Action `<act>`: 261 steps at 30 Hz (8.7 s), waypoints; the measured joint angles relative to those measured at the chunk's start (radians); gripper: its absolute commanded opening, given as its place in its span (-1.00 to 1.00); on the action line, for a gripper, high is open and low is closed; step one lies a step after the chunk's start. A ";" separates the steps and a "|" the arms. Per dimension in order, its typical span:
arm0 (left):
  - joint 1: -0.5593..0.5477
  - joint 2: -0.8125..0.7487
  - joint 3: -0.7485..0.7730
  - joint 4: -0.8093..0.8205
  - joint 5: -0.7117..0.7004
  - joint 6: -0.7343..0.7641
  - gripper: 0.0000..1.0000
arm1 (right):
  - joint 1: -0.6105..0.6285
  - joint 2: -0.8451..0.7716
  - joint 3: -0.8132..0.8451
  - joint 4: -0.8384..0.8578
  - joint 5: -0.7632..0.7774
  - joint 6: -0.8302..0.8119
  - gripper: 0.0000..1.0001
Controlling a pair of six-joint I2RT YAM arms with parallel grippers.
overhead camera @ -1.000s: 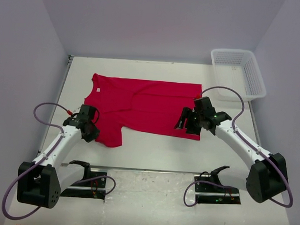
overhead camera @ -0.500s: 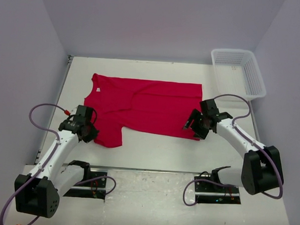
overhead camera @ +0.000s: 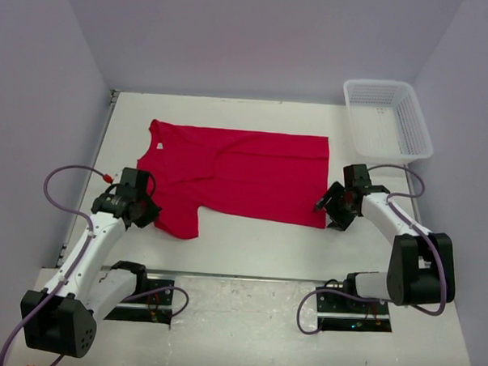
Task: Fold and stack the t-shirts
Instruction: Grap the side of the flattened tshirt closest away from the robot with both arms, then fold the other side of the tshirt into a rectangle
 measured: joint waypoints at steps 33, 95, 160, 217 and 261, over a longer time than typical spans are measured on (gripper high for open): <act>0.000 -0.060 0.030 -0.039 0.042 0.003 -1.00 | -0.016 0.080 -0.040 0.014 -0.004 0.056 -1.00; 0.010 0.438 0.682 0.033 -0.082 0.084 -1.00 | -0.016 0.251 0.547 -0.191 0.137 -0.225 -1.00; 0.166 1.120 1.023 0.563 0.188 0.371 -0.35 | -0.025 0.885 1.331 -0.293 0.269 -0.324 0.28; -0.058 1.025 0.681 0.292 -0.107 0.336 -0.38 | 0.215 0.138 0.756 -0.169 -0.135 -0.377 -0.32; -0.018 0.974 0.718 0.363 0.011 0.387 -0.28 | 0.214 0.158 0.728 -0.146 -0.196 -0.365 -0.33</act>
